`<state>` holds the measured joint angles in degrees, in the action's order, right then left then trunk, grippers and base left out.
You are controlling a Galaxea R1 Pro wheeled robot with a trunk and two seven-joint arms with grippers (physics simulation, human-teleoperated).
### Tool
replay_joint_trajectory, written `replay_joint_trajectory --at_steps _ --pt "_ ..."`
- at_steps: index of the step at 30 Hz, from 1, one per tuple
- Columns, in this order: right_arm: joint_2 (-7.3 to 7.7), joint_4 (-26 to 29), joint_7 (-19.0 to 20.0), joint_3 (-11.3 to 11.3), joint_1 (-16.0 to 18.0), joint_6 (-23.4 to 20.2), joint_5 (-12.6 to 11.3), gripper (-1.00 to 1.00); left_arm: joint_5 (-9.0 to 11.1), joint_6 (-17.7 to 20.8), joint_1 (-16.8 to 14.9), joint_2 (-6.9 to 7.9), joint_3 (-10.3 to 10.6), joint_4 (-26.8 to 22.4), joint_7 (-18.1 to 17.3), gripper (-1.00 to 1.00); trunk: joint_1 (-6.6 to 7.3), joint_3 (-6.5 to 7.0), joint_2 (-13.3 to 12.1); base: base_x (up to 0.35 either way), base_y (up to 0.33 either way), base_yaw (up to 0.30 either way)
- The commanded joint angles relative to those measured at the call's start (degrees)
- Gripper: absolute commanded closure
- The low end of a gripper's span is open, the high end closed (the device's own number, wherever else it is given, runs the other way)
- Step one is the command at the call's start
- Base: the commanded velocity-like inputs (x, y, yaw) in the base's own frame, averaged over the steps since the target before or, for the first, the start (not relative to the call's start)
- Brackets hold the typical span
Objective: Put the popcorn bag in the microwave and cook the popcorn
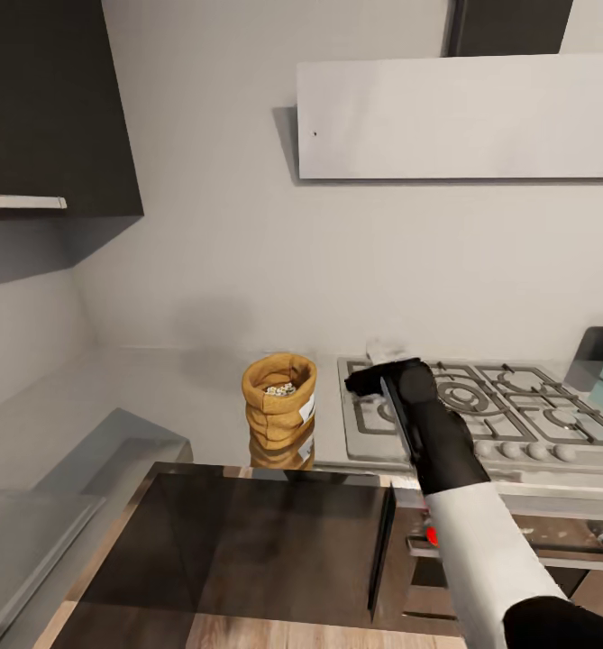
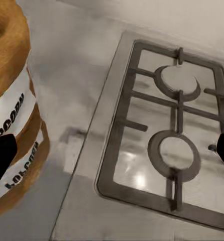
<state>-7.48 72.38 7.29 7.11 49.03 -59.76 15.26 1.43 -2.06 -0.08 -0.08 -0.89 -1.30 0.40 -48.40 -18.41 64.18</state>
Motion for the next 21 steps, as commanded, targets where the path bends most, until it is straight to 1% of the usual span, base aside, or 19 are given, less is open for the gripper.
replay_joint_trajectory --at_steps 1,2,3,5,6,7,8,9,10,11,13,14,15,16,17,19,20,21 --pt "-0.25 -3.06 0.54 -0.64 2.94 -0.24 0.46 -1.00 0.15 -0.14 -0.01 -0.01 -0.07 -0.02 0.04 -1.00 0.00 -0.08 0.05 0.000 0.000 0.000" --pt "-1.19 -9.77 0.49 -2.31 8.51 -0.24 0.47 -1.00 0.15 -0.14 -0.01 -0.01 -0.07 -0.02 0.04 -1.00 0.00 -0.08 0.05 0.000 0.000 0.000" --pt "-1.84 -14.80 0.45 -3.90 12.58 -0.24 0.51 -1.00 0.15 -0.14 -0.01 -0.01 -0.07 -0.02 0.04 -1.00 0.00 -0.08 0.05 0.000 0.000 0.000" --pt "-2.52 -20.00 0.26 -5.52 17.15 -0.24 0.54 -1.00 0.15 -0.14 -0.01 -0.01 -0.07 -0.02 0.04 -1.00 0.00 -0.08 0.05 0.000 0.000 0.000" --pt "-2.52 -23.10 -0.03 -6.17 20.07 -0.24 0.55 -1.00 0.15 -0.14 -0.01 -0.01 -0.07 -0.02 0.04 -1.00 0.00 -0.08 0.05 0.000 0.000 0.000" --pt "-2.52 -24.95 -0.30 -6.41 21.83 -0.24 0.55 -1.00 0.15 -0.14 -0.01 -0.01 -0.07 -0.02 0.04 -1.00 0.00 -0.08 0.05 0.000 0.000 0.000" --pt "-2.52 -27.52 -1.04 -6.69 24.27 -0.24 0.56 -1.00 0.15 -0.14 -0.01 -0.01 -0.06 -0.02 0.04 -1.00 0.00 -0.08 0.05 0.000 0.000 0.000" --pt "-2.52 -30.45 -3.33 -7.36 26.86 -0.24 0.52 -1.00 0.15 -0.14 -0.01 -0.01 -0.05 -0.02 0.04 -1.00 0.00 -0.08 0.05 0.000 0.000 0.000" --pt "-2.52 -31.55 -5.27 -8.10 27.68 -0.24 0.47 -1.00 0.15 -0.14 -0.01 -0.01 -0.04 -0.02 0.04 -1.00 0.00 -0.08 0.05 0.000 0.000 0.000" --pt "-2.52 -32.65 -8.84 -9.68 28.42 -0.24 0.27 -1.00 0.15 -0.14 -0.01 -0.01 -0.05 -0.02 0.04 -1.00 0.00 -0.08 0.05 0.000 0.000 0.000" --pt "-2.52 -33.32 -14.01 -11.95 28.88 -0.24 -1.09 -1.00 0.15 -0.14 -0.01 -0.01 -0.06 -0.02 0.04 -1.00 0.00 -0.08 0.05 0.000 0.000 0.000" --pt "-2.52 -33.49 -16.51 -12.76 28.98 -0.24 -2.44 -1.00 0.15 -0.14 -0.01 -0.01 -0.07 -0.02 0.04 -1.00 0.00 -0.08 0.05 0.000 0.000 0.000" --pt "-2.52 -33.64 -20.15 -13.48 29.04 -0.24 -5.04 -1.00 0.15 -0.14 -0.01 -0.01 -0.07 -0.02 0.04 -1.00 0.00 -0.08 0.05 0.000 0.000 0.000" --pt "-2.52 -33.68 -22.47 -13.75 29.06 -0.24 -6.88 -1.00 0.15 -0.14 -0.01 -0.01 -0.07 -0.02 0.04 -1.00 0.00 -0.08 0.05 0.000 0.000 0.000" --pt "-2.52 -33.73 -25.40 -13.99 29.09 -0.24 -9.65 -1.00 0.16 -0.14 -0.01 -0.01 -0.07 -0.02 0.04 -1.00 0.00 -0.08 0.05 0.000 0.000 0.000" --pt "-2.52 -33.77 -28.02 -14.02 29.10 -0.24 -13.18 -1.00 0.21 -0.19 -0.01 -0.01 -0.07 -0.02 0.04 -1.00 0.00 -0.08 0.05 0.000 0.000 0.000" --pt "-2.52 -33.78 -28.64 -14.00 29.10 -0.24 -14.27 -1.00 0.22 -0.21 -0.01 -0.01 -0.07 -0.02 0.04 -1.00 0.00 -0.08 0.05 0.000 0.000 0.000" --pt "-2.52 -33.79 -28.84 -13.99 29.11 -0.24 -14.71 -1.00 0.23 -0.21 -0.01 -0.01 -0.07 -0.02 0.04 -1.00 0.00 -0.08 0.05 0.000 0.000 0.000"
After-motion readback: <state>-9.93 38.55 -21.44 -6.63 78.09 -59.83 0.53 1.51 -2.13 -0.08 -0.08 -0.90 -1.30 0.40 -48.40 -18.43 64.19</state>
